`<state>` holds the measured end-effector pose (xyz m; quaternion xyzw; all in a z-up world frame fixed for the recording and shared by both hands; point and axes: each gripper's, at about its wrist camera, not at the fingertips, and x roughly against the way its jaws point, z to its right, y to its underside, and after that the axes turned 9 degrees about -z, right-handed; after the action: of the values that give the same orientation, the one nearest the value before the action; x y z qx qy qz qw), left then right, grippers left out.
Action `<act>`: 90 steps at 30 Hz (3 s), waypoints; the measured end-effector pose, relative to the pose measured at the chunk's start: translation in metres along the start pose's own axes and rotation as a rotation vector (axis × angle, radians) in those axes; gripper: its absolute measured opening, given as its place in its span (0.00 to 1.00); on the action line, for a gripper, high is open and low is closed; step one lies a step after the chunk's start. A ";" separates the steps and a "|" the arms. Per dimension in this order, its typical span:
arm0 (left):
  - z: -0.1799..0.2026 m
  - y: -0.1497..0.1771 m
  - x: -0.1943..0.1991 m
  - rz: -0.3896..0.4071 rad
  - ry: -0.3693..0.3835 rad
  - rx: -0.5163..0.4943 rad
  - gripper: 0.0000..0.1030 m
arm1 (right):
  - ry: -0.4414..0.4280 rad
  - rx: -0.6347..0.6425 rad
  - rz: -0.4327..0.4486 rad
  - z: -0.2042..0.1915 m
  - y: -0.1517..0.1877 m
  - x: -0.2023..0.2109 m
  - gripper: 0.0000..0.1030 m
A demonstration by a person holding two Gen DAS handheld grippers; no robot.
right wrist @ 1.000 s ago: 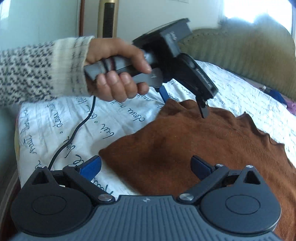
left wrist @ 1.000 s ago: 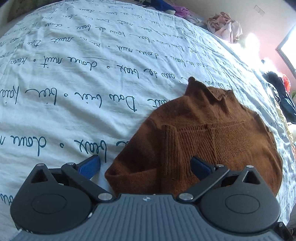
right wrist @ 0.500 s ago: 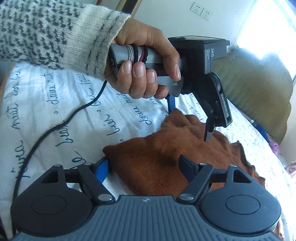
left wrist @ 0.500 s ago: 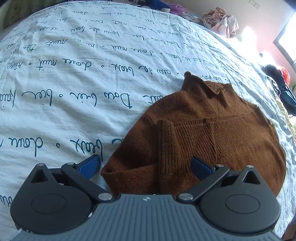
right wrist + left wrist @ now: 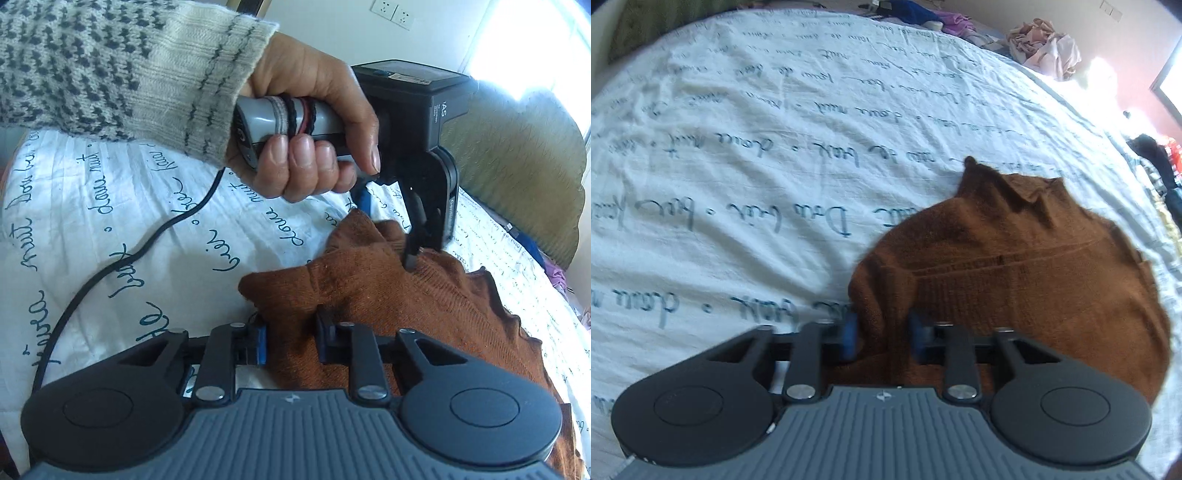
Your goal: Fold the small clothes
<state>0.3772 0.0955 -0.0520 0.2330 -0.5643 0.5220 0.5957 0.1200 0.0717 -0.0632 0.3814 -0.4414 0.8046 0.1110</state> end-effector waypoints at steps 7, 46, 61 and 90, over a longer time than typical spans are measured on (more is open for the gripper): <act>0.004 -0.003 0.005 0.017 0.022 0.061 0.14 | -0.065 -0.067 0.039 0.024 -0.002 0.003 0.11; 0.338 -0.105 -0.108 -0.244 -0.231 -0.186 0.13 | -0.024 -0.979 0.236 0.237 0.223 0.097 0.10; 0.410 -0.088 -0.104 -0.173 -0.249 -0.348 0.13 | 0.000 -1.065 0.204 0.239 0.257 0.125 0.10; 0.261 0.035 -0.008 0.019 0.069 -0.147 0.79 | -0.290 -1.278 0.200 0.394 0.272 0.055 0.11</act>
<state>0.2356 -0.1213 -0.0037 0.1650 -0.5825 0.4925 0.6253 0.1458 -0.4096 -0.0683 0.3023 -0.8756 0.3312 0.1796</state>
